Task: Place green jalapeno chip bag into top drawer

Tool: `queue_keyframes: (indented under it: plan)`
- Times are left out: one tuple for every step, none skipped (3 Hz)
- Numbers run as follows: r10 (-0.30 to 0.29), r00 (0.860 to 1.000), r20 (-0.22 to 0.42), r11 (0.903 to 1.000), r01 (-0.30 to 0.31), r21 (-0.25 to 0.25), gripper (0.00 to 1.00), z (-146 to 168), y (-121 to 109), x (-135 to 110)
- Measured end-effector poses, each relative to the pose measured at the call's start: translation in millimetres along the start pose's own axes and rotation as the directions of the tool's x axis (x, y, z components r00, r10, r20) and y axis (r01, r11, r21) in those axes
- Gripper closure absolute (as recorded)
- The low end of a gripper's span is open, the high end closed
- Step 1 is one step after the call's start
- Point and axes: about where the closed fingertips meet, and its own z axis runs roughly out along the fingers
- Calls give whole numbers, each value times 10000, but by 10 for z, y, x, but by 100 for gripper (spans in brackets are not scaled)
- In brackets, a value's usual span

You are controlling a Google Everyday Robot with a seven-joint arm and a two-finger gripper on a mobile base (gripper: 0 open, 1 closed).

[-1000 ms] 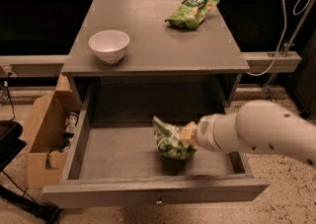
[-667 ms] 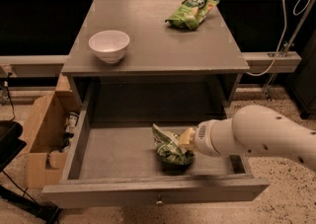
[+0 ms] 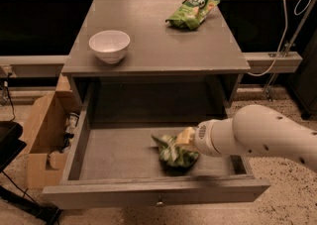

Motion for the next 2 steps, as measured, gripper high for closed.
queue_keyframes:
  plan:
    - [-33,10000,3,10000,33,-7,4,-3,16,1]
    - [-49,10000,4,10000,49,-10,0,-4,23,2]
